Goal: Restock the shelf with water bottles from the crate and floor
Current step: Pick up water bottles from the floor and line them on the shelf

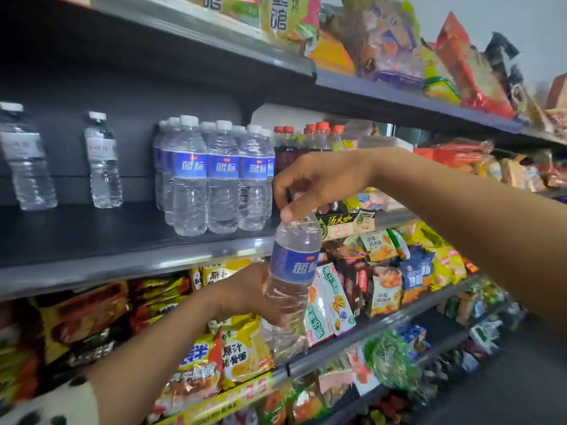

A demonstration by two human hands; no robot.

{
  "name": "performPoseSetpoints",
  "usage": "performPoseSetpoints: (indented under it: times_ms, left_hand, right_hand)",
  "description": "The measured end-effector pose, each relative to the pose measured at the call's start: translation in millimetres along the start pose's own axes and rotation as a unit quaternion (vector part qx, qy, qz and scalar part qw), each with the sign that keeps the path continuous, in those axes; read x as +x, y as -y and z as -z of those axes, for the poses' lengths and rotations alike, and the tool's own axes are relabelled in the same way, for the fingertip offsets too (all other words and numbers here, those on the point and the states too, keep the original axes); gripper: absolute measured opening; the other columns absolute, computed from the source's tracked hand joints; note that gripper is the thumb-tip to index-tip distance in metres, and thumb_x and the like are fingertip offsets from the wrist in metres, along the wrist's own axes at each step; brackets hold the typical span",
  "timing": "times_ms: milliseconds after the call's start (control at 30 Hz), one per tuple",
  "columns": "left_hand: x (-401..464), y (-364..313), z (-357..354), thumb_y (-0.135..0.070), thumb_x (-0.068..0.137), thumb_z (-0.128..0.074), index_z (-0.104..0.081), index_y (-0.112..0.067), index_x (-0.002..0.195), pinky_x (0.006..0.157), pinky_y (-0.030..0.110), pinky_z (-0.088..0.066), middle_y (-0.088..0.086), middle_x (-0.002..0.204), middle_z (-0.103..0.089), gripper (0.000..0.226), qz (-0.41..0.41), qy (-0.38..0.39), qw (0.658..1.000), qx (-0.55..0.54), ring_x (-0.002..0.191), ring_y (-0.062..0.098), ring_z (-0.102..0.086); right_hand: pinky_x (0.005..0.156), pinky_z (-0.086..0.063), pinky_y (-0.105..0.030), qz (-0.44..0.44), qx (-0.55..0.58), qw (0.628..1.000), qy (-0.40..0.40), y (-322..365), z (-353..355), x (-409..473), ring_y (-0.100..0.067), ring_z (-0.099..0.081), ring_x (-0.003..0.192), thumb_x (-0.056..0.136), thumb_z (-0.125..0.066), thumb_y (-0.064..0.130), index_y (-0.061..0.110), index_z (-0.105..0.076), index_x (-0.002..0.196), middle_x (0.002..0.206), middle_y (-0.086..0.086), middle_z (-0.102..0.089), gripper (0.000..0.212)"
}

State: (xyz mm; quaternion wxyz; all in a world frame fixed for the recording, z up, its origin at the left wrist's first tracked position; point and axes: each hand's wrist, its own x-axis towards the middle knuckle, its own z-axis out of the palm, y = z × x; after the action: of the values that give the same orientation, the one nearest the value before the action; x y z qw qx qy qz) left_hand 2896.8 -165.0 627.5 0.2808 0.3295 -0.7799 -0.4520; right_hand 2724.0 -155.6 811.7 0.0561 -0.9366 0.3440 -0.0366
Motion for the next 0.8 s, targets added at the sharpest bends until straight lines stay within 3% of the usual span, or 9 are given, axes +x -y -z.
performPoseSetpoints:
  times_ms: [67,133,233,333,400,567,667,800]
  left_hand:
    - [16,3,1,0.006,0.059,-0.080,-0.065,-0.012,0.112,0.089,0.038,-0.054,0.007,0.106,-0.072,0.058,0.002,-0.008,1.000,-0.023,0.101,0.022,-0.068]
    - [31,2,2,0.006,0.059,-0.077,-0.063,-0.014,0.110,0.084,0.031,-0.052,0.001,0.102,-0.072,0.056,0.008,-0.015,0.999,-0.035,0.097,0.017,-0.067]
    - [51,-3,7,0.005,0.059,-0.074,-0.061,-0.013,0.110,0.087,0.029,-0.051,0.000,0.103,-0.072,0.056,0.023,-0.027,0.999,-0.038,0.097,0.015,-0.066]
    - [68,-9,16,0.004,0.062,-0.074,-0.056,-0.010,0.119,0.094,0.034,-0.050,0.009,0.113,-0.068,0.061,0.020,-0.060,0.996,-0.059,0.105,0.021,-0.064]
    - [76,-16,21,-0.001,0.064,-0.077,-0.054,-0.011,0.122,0.090,0.033,-0.052,0.005,0.110,-0.070,0.063,0.013,-0.093,0.994,-0.049,0.103,0.018,-0.066]
    - [95,-28,28,-0.005,0.070,-0.083,-0.058,-0.017,0.117,0.092,0.032,-0.052,0.000,0.106,-0.073,0.055,0.017,-0.204,0.979,0.004,0.101,0.016,-0.068]
    - [104,-43,35,-0.003,0.067,-0.084,-0.060,-0.017,0.108,0.086,0.024,-0.054,0.000,0.103,-0.072,0.050,0.008,-0.276,0.961,0.023,0.099,0.015,-0.066]
    - [114,-60,46,-0.012,0.065,-0.087,-0.062,-0.014,0.110,0.086,0.025,-0.053,0.001,0.105,-0.071,0.051,0.018,-0.337,0.939,0.069,0.097,0.011,-0.067]
  right_hand:
    - [0.055,-0.047,-0.023,0.011,-0.015,1.000,-0.002,-22,5,1,-0.037,-0.062,0.068,0.084,-0.069,0.043,0.021,-0.065,0.089,0.082,-0.017,-0.063,0.023]
    - [0.057,-0.047,-0.028,0.025,-0.016,0.999,-0.018,-42,8,5,-0.034,-0.060,0.067,0.085,-0.068,0.041,0.020,-0.065,0.088,0.082,-0.017,-0.063,0.021]
    - [0.062,-0.044,-0.027,0.058,-0.042,0.996,-0.060,-65,15,16,-0.018,-0.055,0.067,0.087,-0.065,0.039,0.011,-0.064,0.088,0.083,-0.017,-0.063,0.028]
    - [0.071,-0.049,-0.039,0.072,-0.073,0.991,-0.087,-83,27,27,-0.026,-0.060,0.075,0.088,-0.062,0.045,0.006,-0.063,0.089,0.084,-0.016,-0.065,0.039]
    - [0.072,-0.049,-0.043,0.073,-0.090,0.988,-0.104,-93,35,32,-0.028,-0.060,0.077,0.088,-0.061,0.047,0.006,-0.063,0.088,0.083,-0.013,-0.065,0.041]
    - [0.065,-0.041,-0.032,0.077,-0.113,0.980,-0.146,-109,52,45,-0.016,-0.049,0.067,0.090,-0.061,0.040,0.014,-0.059,0.081,0.069,0.000,-0.055,0.028]
    - [0.065,-0.039,-0.032,0.082,-0.123,0.970,-0.194,-116,64,53,-0.018,-0.053,0.073,0.091,-0.060,0.041,0.011,-0.063,0.088,0.074,-0.001,-0.057,0.030]
    - [0.066,-0.035,-0.029,0.071,-0.119,0.955,-0.261,-129,80,64,-0.020,-0.052,0.078,0.091,-0.058,0.041,0.007,-0.063,0.094,0.080,-0.003,-0.056,0.035]
